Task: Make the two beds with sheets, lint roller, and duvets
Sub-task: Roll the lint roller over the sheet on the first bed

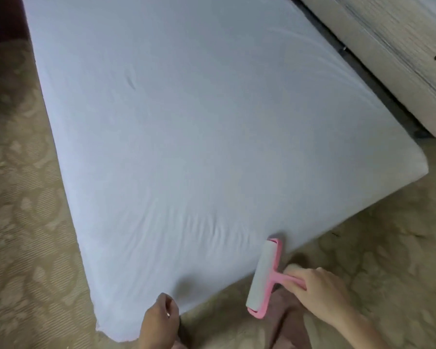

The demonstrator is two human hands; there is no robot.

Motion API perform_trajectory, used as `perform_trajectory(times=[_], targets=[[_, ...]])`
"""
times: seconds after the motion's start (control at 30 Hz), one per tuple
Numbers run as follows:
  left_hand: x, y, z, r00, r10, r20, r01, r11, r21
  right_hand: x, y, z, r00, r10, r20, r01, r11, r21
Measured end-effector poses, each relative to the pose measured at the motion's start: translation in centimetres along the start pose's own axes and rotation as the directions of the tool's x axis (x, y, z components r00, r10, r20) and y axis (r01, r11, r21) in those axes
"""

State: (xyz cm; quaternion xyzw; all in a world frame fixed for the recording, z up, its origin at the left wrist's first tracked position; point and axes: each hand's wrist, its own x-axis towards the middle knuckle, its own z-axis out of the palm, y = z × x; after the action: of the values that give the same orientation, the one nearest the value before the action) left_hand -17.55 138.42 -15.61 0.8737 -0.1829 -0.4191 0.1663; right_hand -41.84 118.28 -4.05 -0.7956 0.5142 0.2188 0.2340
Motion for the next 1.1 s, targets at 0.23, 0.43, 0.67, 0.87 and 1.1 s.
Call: perform_trajectory(times=[0.23,0.43,0.67,0.87,1.1], targets=[[-0.2,11.6,8.9,0.991,-0.056,-0.124,0.046,0.996,-0.080,14.3,-1.7,-7.2,0.927,-0.367,-0.078,0.372,0.926,0.067],[-2.8,18.8,17.7,0.987,-0.138,-0.078,0.136,0.990,-0.035,18.5,10.7,-9.8,0.933,-0.352,0.073,0.354,0.935,-0.021],[-4.1,32.6,26.0,0.996,-0.089,0.026,0.090,0.996,-0.028,13.9,35.2,-15.9,0.998,-0.018,0.061,0.027,0.989,-0.147],[-1.6,37.5,27.9,0.999,-0.038,0.005,0.038,0.995,-0.089,18.3,28.7,-18.5,0.973,-0.229,0.000,0.229,0.973,0.016],[3.3,36.6,21.4,0.970,-0.119,-0.212,0.089,0.985,-0.146,30.2,10.2,-20.1,0.909,-0.404,-0.102,0.417,0.889,0.188]])
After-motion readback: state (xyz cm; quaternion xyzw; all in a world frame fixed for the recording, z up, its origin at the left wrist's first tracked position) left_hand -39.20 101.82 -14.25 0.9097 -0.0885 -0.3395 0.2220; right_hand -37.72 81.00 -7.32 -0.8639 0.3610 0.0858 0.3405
